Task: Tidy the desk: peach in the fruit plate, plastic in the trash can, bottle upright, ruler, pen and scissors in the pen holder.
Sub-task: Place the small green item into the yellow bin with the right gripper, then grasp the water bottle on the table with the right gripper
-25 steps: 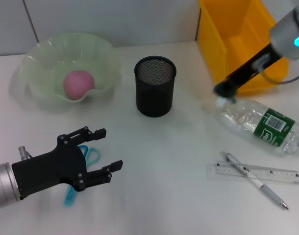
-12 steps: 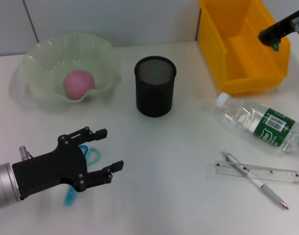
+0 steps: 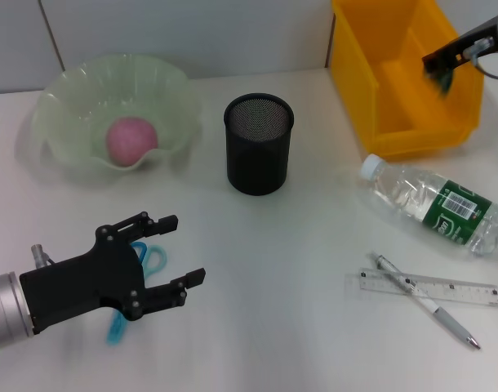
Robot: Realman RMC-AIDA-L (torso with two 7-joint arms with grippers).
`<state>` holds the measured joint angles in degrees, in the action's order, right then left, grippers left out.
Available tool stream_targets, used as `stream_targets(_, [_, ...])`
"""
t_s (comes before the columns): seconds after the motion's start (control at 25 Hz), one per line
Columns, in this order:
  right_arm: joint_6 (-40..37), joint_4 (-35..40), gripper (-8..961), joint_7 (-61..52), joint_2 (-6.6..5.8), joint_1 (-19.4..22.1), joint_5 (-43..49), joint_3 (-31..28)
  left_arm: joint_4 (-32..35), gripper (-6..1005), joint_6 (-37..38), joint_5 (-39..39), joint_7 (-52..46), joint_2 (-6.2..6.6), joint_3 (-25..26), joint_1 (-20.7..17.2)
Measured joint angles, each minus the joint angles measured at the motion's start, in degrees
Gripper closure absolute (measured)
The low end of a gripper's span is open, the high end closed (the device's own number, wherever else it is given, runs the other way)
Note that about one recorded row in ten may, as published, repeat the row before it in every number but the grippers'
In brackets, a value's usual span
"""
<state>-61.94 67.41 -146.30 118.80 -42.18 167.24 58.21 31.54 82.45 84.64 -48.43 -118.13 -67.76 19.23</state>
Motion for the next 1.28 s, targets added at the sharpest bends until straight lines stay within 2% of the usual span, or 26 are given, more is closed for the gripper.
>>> stream_targets(0.12, [2.8, -2.2, 491, 0.0, 0.01, 0.0, 0.0, 0.5, 0.0, 233, 0.0, 0.0, 0.0, 0.0, 0.0, 0.0])
stream_targets(0.32, [3.2, -2.5, 299, 0.0, 0.05, -0.1, 0.0, 0.6, 0.0, 234, 0.0, 0.0, 0.0, 0.0, 0.0, 0.1])
stream_targets(0.4, [1.8, -1.3, 264, -0.6, 0.09, -0.1, 0.0, 0.7, 0.0, 234, 0.0, 0.0, 0.0, 0.0, 0.0, 0.1])
stream_targets(0.52, [-5.2, 2.9, 211, -1.9, 0.1, -0.1, 0.0, 0.6, 0.0, 235, 0.0, 0.0, 0.0, 0.01, 0.3, 0.0])
stream_targets(0.56, [-13.2, 6.7, 193, -2.4, 0.08, -0.4, 0.0, 0.3, 0.1, 235, 0.0, -0.1, 0.0, 0.01, 0.3, 0.0])
stream_targets(0.6, [-13.2, 6.7, 176, -2.4, 0.08, -0.4, 0.0, 0.3, 0.1, 235, 0.0, -0.1, 0.0, 0.01, 0.3, 0.0])
stream_targets(0.76, [-25.8, 13.3, 105, -2.8, 0.05, -0.6, 0.0, 0.0, 0.1, 236, 0.0, -0.3, 0.1, 0.01, 0.4, -0.1])
stream_targets(0.88, [-33.4, 16.4, 106, -2.8, 0.07, -0.2, -0.4, 0.1, 0.2, 237, 0.0, -0.4, 0.1, -0.05, 0.4, -0.1])
stream_targets(1.08, [-38.5, 15.4, 105, -2.2, -0.01, -0.3, -1.8, -0.1, 0.2, 238, 0.1, -0.4, 0.2, -0.08, 0.3, -0.1])
stream_targets(1.28, [-40.3, 13.3, 106, -2.1, -0.14, -0.2, -0.1, 0.3, 0.2, 239, 0.1, -0.5, 0.2, -0.09, 0.1, 0.0])
